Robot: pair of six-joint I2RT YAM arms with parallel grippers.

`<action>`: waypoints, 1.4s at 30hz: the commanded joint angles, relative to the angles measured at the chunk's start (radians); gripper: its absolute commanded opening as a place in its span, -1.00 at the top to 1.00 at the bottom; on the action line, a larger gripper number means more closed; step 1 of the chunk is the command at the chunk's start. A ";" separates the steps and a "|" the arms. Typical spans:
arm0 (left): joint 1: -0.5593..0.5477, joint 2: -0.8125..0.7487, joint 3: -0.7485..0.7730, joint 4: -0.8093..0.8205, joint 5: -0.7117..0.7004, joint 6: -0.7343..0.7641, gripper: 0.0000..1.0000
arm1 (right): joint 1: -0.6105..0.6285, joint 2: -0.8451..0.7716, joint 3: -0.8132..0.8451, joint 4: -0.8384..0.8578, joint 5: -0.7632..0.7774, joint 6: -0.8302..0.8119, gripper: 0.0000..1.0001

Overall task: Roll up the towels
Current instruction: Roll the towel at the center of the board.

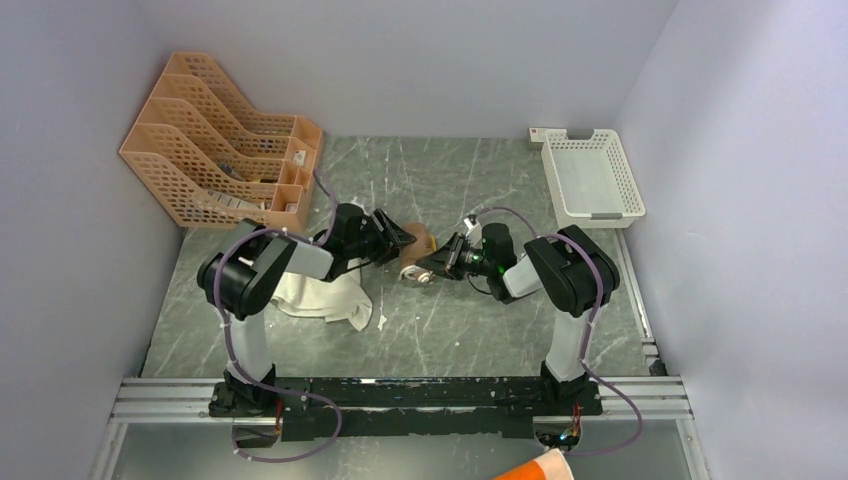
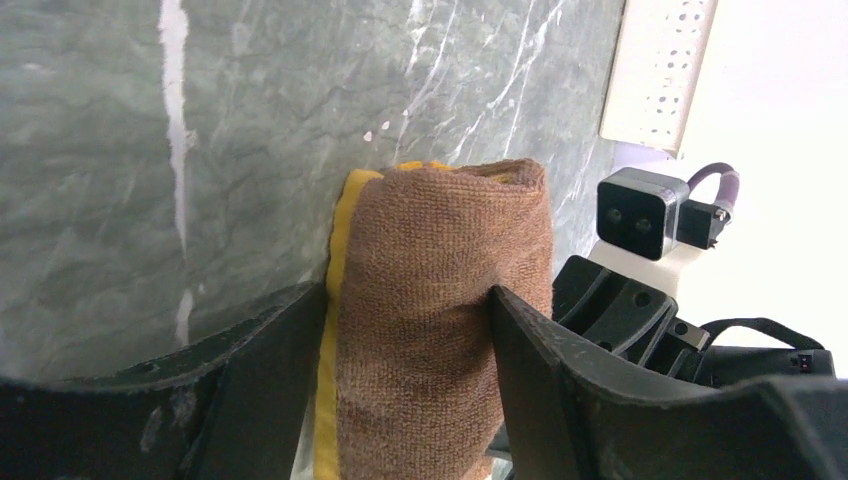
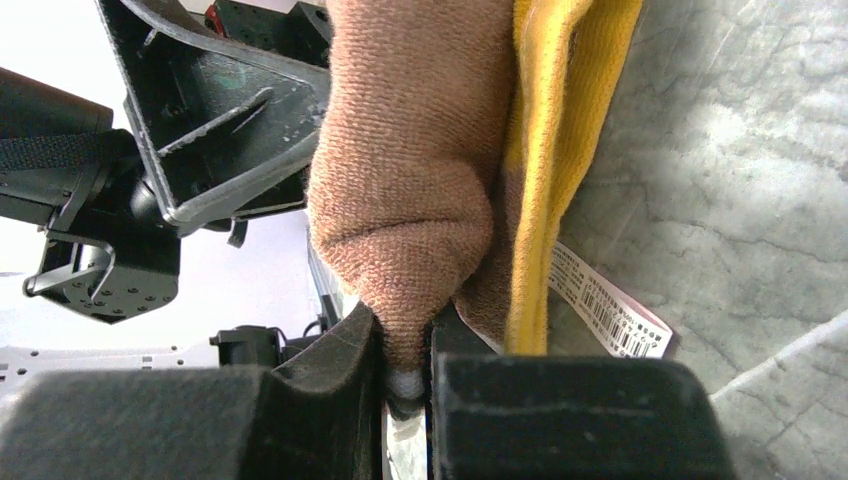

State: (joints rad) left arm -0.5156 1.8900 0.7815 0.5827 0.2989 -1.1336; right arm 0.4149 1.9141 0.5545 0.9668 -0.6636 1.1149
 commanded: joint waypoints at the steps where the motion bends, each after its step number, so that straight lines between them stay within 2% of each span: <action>1: -0.031 0.067 0.028 0.102 0.007 -0.014 -0.38 | 0.001 0.026 0.029 -0.014 -0.024 -0.024 1.00; 5: -0.043 0.108 0.026 0.167 0.003 -0.042 0.02 | 0.002 0.037 0.028 -0.016 -0.030 -0.021 1.00; 6: -0.045 0.113 0.024 0.175 0.000 -0.046 0.13 | 0.002 0.034 0.029 -0.027 -0.028 -0.027 0.92; 7: -0.047 0.117 0.022 0.182 -0.003 -0.049 0.22 | 0.002 0.025 0.032 -0.049 -0.023 -0.039 0.74; 8: -0.047 0.116 0.018 0.186 -0.007 -0.046 0.29 | 0.001 0.011 0.039 -0.093 -0.014 -0.062 0.48; 10: -0.047 0.103 0.017 0.158 -0.028 -0.025 0.31 | 0.005 -0.045 0.080 -0.277 0.040 -0.176 -0.41; 11: -0.047 0.086 0.021 0.128 -0.056 0.001 0.30 | 0.011 -0.082 0.110 -0.392 0.077 -0.239 -0.93; 12: -0.049 0.065 0.027 0.087 -0.079 0.032 0.29 | 0.017 -0.122 0.151 -0.510 0.131 -0.313 -0.99; 16: -0.056 -0.030 0.071 -0.076 -0.194 0.169 0.26 | 0.064 -0.237 0.314 -0.905 0.349 -0.535 -1.00; 19: -0.057 -0.063 0.102 -0.166 -0.259 0.222 0.24 | 0.137 -0.252 0.429 -1.101 0.502 -0.659 -1.00; 23: -0.055 -0.060 0.114 -0.200 -0.280 0.224 0.23 | 0.237 -0.231 0.540 -1.259 0.668 -0.762 -1.00; 28: -0.055 -0.040 0.108 -0.187 -0.261 0.204 0.23 | 0.315 -0.160 0.618 -1.328 0.763 -0.803 -1.00; 42: -0.055 0.012 0.119 -0.196 -0.220 0.158 0.20 | 0.370 0.037 0.784 -1.315 0.847 -0.781 -1.00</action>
State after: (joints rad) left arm -0.5575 1.8679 0.8783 0.3923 0.0494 -0.9623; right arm 0.7769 1.9064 1.2884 -0.3698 0.1356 0.3332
